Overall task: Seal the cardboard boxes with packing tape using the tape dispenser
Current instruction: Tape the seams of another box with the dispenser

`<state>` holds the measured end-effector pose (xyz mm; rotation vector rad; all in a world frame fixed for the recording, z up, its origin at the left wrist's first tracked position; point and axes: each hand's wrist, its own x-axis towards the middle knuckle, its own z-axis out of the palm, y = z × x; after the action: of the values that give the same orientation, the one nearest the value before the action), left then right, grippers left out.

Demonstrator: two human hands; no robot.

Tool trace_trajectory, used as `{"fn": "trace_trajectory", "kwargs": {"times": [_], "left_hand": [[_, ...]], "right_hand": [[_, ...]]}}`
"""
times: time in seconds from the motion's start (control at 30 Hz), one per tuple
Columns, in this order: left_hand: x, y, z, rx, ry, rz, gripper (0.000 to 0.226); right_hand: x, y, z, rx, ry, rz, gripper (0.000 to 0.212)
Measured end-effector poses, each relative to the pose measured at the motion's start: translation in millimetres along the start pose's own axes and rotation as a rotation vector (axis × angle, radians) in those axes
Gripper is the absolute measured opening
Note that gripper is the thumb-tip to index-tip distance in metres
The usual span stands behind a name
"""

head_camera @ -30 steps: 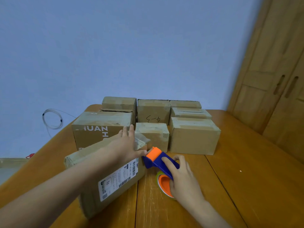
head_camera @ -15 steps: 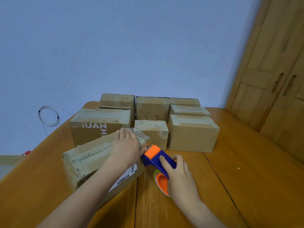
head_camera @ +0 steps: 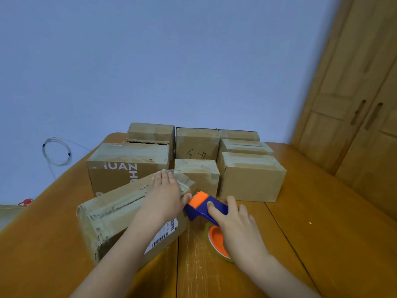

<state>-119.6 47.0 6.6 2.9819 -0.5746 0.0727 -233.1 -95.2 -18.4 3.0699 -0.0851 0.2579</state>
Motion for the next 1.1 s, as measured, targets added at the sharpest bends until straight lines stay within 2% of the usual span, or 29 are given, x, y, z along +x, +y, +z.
{"fn": "trace_trajectory", "kwargs": {"times": [0.2,0.33,0.57,0.77,1.1], "left_hand": [[1,1,0,0.003,-0.007,-0.007,0.081],[3,1,0,0.005,-0.012,-0.014,0.081],[6,0,3,0.023,-0.023,-0.025,0.081],[4,1,3,0.057,-0.016,-0.023,0.079],[1,3,2,0.100,-0.018,-0.044,0.080]], "right_hand": [[8,-3,-18,-0.090,0.014,-0.025,0.059],[13,-6,-29,-0.142,0.023,-0.050,0.047],[18,-13,-40,-0.216,0.012,-0.067,0.042],[20,-23,-47,-0.301,-0.009,-0.100,0.049],[25,-25,-55,-0.327,-0.053,-0.080,0.044]]}}
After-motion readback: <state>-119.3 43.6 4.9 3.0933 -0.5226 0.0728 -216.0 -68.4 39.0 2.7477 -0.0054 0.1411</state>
